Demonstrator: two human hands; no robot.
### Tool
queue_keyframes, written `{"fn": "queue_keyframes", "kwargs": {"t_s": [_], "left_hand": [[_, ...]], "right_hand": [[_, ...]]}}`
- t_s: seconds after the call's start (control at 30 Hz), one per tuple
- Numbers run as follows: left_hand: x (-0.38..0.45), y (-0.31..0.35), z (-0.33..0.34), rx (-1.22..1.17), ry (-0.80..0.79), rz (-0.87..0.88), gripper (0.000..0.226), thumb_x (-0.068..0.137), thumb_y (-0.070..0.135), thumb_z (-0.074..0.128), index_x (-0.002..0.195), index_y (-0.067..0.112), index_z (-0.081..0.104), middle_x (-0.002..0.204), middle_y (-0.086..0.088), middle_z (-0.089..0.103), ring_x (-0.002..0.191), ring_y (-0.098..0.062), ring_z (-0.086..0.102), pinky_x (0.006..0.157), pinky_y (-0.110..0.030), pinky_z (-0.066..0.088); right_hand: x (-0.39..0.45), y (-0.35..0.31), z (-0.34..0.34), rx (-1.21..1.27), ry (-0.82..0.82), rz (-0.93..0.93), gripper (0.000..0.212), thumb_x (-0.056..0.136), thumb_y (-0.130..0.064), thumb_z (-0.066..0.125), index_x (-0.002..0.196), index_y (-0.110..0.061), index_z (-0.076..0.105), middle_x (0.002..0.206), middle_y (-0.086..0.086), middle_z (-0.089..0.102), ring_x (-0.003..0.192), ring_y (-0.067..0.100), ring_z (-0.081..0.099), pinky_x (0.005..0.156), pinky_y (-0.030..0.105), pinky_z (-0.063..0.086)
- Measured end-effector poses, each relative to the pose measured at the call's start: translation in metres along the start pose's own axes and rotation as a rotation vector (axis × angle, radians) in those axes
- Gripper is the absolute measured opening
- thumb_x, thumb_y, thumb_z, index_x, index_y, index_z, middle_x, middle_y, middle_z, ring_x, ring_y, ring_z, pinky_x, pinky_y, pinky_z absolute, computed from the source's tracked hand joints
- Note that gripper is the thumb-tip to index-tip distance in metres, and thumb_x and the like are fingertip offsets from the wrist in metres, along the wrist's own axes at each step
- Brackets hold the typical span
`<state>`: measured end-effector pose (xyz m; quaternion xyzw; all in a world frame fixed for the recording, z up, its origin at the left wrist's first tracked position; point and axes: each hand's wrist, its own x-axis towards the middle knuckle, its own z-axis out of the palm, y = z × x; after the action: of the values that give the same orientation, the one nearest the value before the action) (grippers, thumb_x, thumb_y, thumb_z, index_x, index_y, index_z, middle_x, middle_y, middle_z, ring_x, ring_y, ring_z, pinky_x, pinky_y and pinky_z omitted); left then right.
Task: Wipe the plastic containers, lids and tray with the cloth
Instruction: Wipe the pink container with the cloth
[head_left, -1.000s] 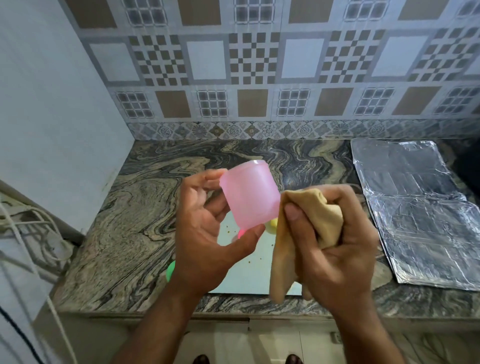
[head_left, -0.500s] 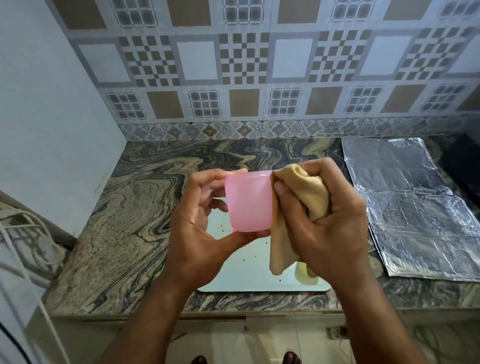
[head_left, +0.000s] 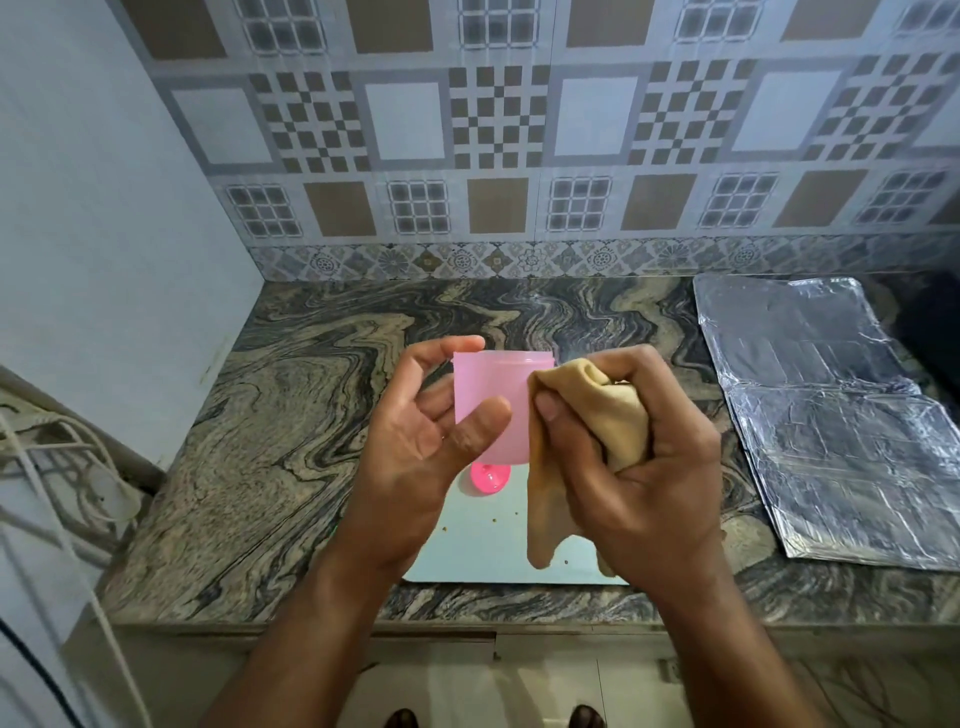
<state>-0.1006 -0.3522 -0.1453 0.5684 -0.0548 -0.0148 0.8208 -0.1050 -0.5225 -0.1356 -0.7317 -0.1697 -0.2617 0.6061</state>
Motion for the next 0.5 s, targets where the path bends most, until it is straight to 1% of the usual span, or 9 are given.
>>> {"fn": "queue_keyframes", "kwargs": {"t_s": [0.07, 0.1, 0.17, 0.2, 0.23, 0.33, 0.37, 0.43, 0.5], "left_hand": [[0.003, 0.002, 0.0, -0.042, -0.007, -0.043, 0.07, 0.066, 0.049, 0.095, 0.124, 0.027, 0.062, 0.114, -0.009, 0.077, 0.1, -0.025, 0.072, 0.083, -0.036, 0.059], [0.004, 0.002, 0.0, -0.074, -0.015, -0.069, 0.073, 0.065, 0.051, 0.095, 0.125, 0.025, 0.062, 0.113, -0.008, 0.076, 0.098, -0.027, 0.07, 0.083, -0.04, 0.056], [0.005, 0.0, -0.001, -0.15, -0.026, -0.13, 0.082, 0.064, 0.053, 0.094, 0.129, 0.017, 0.06, 0.116, -0.014, 0.069, 0.103, -0.034, 0.058, 0.085, -0.046, 0.039], [0.005, -0.002, 0.0, -0.188, -0.026, -0.155, 0.085, 0.066, 0.053, 0.094, 0.132, 0.014, 0.059, 0.119, -0.016, 0.066, 0.106, -0.036, 0.053, 0.085, -0.046, 0.034], [0.005, -0.004, 0.002, -0.225, -0.021, -0.173, 0.087, 0.068, 0.052, 0.093, 0.135, 0.011, 0.058, 0.124, -0.018, 0.064, 0.11, -0.037, 0.05, 0.085, -0.045, 0.033], [0.005, -0.006, 0.01, -0.398, 0.008, -0.219, 0.097, 0.069, 0.051, 0.092, 0.145, 0.005, 0.056, 0.141, -0.02, 0.064, 0.122, -0.033, 0.06, 0.099, -0.043, 0.054], [0.005, -0.006, 0.011, -0.47, 0.019, -0.23, 0.096, 0.067, 0.05, 0.093, 0.144, 0.004, 0.059, 0.141, -0.021, 0.065, 0.121, -0.029, 0.066, 0.098, -0.04, 0.06], [0.006, -0.006, 0.01, -0.588, 0.035, -0.252, 0.093, 0.064, 0.048, 0.096, 0.141, 0.004, 0.063, 0.138, -0.022, 0.067, 0.116, -0.027, 0.072, 0.09, -0.035, 0.064], [0.007, -0.006, 0.006, -0.651, 0.063, -0.268, 0.099, 0.063, 0.044, 0.097, 0.145, 0.004, 0.059, 0.141, -0.022, 0.065, 0.117, -0.028, 0.072, 0.089, -0.034, 0.064]], "right_hand": [[0.002, 0.001, 0.001, 0.092, 0.007, 0.06, 0.008, 0.095, -0.013, 0.072, 0.095, -0.006, 0.068, 0.083, -0.012, 0.07, 0.07, 0.004, 0.066, 0.065, 0.016, 0.05], [0.004, 0.002, 0.001, 0.133, 0.015, 0.09, 0.005, 0.095, -0.01, 0.071, 0.096, -0.006, 0.068, 0.083, -0.009, 0.069, 0.071, 0.0, 0.064, 0.068, 0.013, 0.049], [0.008, 0.007, 0.001, 0.173, 0.024, 0.143, 0.004, 0.095, -0.007, 0.07, 0.097, -0.004, 0.068, 0.082, -0.004, 0.069, 0.072, -0.002, 0.062, 0.07, 0.011, 0.048], [0.009, 0.009, 0.001, 0.182, 0.027, 0.169, 0.004, 0.096, -0.006, 0.07, 0.098, -0.003, 0.068, 0.081, -0.005, 0.068, 0.072, -0.002, 0.061, 0.07, 0.012, 0.047], [0.008, 0.012, 0.0, 0.187, 0.027, 0.191, 0.004, 0.097, -0.006, 0.07, 0.098, -0.002, 0.068, 0.081, -0.006, 0.068, 0.072, -0.001, 0.061, 0.07, 0.013, 0.048], [0.003, 0.017, 0.003, 0.212, 0.013, 0.222, 0.003, 0.1, -0.005, 0.069, 0.099, -0.003, 0.068, 0.083, -0.008, 0.067, 0.075, 0.001, 0.06, 0.071, 0.016, 0.048], [0.0, 0.019, 0.004, 0.221, 0.006, 0.232, 0.004, 0.1, -0.005, 0.068, 0.1, -0.002, 0.068, 0.083, -0.009, 0.067, 0.076, 0.002, 0.061, 0.072, 0.017, 0.048], [-0.005, 0.022, 0.008, 0.231, -0.005, 0.255, 0.006, 0.099, -0.005, 0.067, 0.1, 0.001, 0.067, 0.082, -0.012, 0.067, 0.076, 0.0, 0.061, 0.072, 0.016, 0.048], [-0.009, 0.022, 0.012, 0.216, -0.013, 0.261, 0.009, 0.098, -0.007, 0.069, 0.099, 0.002, 0.067, 0.081, -0.01, 0.067, 0.075, 0.0, 0.062, 0.072, 0.015, 0.048]]}}
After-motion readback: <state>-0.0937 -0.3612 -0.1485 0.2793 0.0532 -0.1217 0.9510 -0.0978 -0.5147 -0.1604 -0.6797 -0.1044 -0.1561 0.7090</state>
